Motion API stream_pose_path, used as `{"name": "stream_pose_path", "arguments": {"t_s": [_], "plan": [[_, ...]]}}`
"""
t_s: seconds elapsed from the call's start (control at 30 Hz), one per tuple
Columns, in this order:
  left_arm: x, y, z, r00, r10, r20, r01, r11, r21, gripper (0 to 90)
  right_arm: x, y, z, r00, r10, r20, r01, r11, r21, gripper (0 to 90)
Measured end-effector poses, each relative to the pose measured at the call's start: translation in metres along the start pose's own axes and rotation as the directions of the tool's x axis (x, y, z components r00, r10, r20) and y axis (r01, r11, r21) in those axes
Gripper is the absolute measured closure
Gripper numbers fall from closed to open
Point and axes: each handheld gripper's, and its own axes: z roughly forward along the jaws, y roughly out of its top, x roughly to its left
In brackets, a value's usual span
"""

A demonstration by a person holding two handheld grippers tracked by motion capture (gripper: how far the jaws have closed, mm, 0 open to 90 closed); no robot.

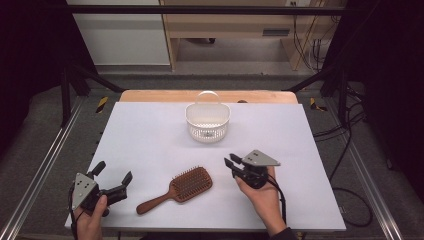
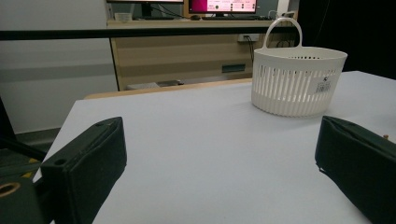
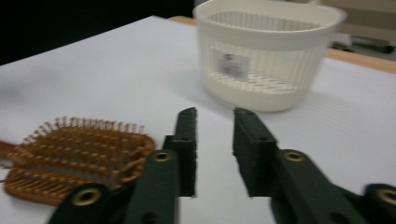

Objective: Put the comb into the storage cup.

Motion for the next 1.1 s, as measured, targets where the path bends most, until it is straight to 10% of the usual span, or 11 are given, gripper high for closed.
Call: {"name": "stream_pose_path", "arguments": {"t_s": [0.37,0.57,0.9,1.1], "plan": [[-0.007,0.005,-0.005,0.9999,0.015,0.006,-0.015,0.9999,0.003,2.1,-0.045,-0.015,-0.052,0.978,-0.018,0.208,0.042,0.9929,-0.111,14.8],[-0.013,0.01,-0.004,0.999,0.045,0.009,-0.045,0.9983,0.038,2.0,-0.072,-0.037,-0.075,0.9751,0.037,0.219,-0.003,0.9881,-0.154,8.4],[-0.038,0.04,0.002,0.9827,0.153,0.105,-0.162,0.9826,0.091,1.7,-0.078,-0.042,-0.082,0.9685,0.049,0.244,-0.004,0.9835,-0.181,9.1],[-0.048,0.052,0.007,0.9768,0.109,0.184,-0.142,0.9739,0.177,2.4,-0.075,-0.041,-0.081,0.9695,0.017,0.245,0.029,0.9825,-0.184,9.5]]}}
